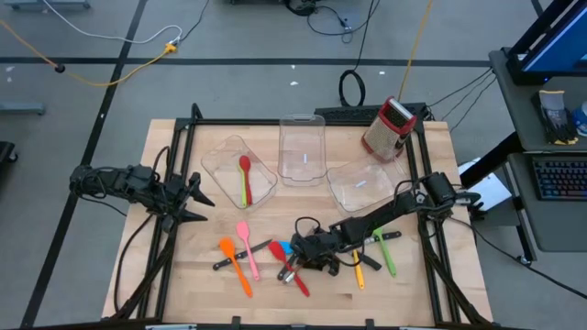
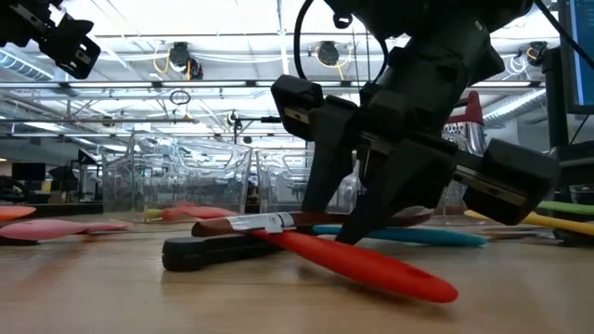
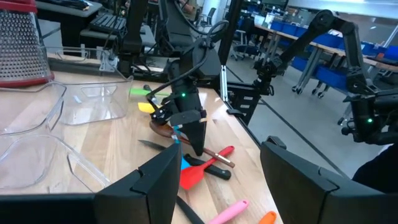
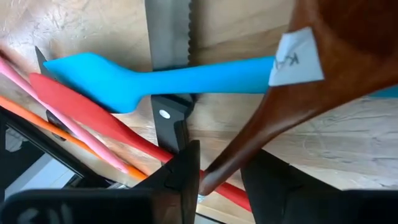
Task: Pick & Place Kitchen Items
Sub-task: Put the brown serving spoon into the left bin
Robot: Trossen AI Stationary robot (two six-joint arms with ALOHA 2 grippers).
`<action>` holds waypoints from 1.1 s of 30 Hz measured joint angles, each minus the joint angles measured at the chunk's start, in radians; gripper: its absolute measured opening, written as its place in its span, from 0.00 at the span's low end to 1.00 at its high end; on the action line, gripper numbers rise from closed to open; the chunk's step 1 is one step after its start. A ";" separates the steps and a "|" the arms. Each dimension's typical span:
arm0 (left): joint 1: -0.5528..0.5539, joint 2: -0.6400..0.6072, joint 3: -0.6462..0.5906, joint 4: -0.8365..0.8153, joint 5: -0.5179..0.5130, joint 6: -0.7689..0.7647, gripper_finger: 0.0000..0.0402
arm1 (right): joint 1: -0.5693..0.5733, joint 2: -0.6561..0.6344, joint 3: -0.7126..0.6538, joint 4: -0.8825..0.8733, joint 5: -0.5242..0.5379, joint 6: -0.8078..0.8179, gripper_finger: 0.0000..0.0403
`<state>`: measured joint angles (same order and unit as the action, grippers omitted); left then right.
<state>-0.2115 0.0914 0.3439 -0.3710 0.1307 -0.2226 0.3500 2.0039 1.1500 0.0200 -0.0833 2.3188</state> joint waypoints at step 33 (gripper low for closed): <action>0.000 0.000 0.000 0.033 0.000 -0.030 0.56 | 0.012 -0.176 -0.006 -0.157 0.091 -0.120 0.08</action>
<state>-0.2115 0.0914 0.3439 -0.3382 0.1303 -0.2524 0.3618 1.8283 1.1442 -0.1370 0.0074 2.1993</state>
